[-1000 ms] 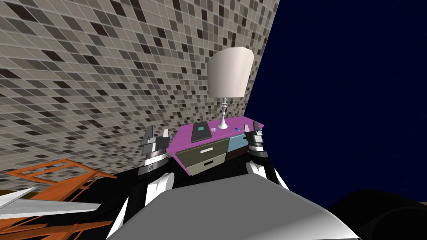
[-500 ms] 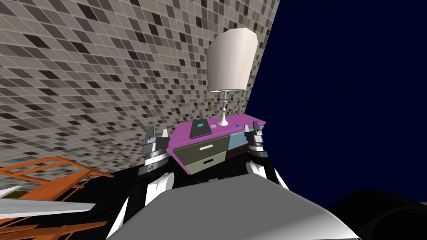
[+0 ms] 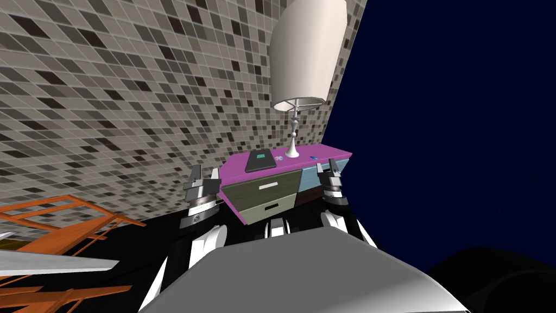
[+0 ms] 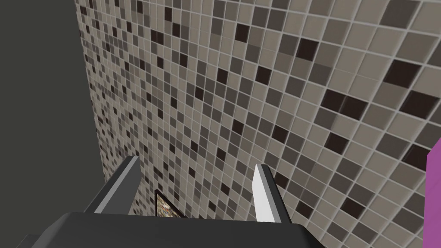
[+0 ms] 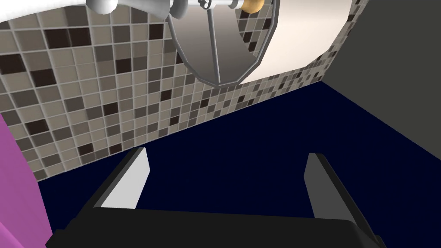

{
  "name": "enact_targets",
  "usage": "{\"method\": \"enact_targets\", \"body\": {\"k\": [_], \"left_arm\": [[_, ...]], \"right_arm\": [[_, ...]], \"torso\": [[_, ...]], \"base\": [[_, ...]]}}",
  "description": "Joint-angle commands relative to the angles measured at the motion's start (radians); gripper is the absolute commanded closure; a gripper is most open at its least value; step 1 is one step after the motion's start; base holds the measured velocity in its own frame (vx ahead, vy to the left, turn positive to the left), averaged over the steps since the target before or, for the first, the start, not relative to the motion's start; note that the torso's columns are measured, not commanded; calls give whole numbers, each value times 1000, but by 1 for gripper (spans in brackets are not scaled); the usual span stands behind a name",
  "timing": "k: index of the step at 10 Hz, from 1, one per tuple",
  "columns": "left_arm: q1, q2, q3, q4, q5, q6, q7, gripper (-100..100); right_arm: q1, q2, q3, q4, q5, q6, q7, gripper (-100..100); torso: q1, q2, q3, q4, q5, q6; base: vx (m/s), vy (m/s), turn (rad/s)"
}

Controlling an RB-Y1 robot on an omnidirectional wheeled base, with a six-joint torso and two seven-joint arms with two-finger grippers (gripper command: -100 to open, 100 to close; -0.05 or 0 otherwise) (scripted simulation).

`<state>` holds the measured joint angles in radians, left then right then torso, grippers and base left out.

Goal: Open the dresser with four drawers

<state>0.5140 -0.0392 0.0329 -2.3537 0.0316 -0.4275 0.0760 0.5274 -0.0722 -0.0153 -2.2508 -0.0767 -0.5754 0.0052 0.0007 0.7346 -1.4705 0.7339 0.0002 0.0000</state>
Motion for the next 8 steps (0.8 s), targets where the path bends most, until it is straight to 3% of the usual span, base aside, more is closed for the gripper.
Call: {"method": "enact_targets", "body": {"k": [1,8], "left_arm": [[0,0,0,0,0,0,0,0],[0,0,0,0,0,0,0,0]], "right_arm": [[-6,-25,10,19,-22,-15,-59,-100],[-22,-65,48,84,-102,-65,-251,-100]], "torso": [[0,2,-4,3,0,0],[-1,3,-6,4,0,0]], "base": [[-3,13,24],[0,15,64]]}}
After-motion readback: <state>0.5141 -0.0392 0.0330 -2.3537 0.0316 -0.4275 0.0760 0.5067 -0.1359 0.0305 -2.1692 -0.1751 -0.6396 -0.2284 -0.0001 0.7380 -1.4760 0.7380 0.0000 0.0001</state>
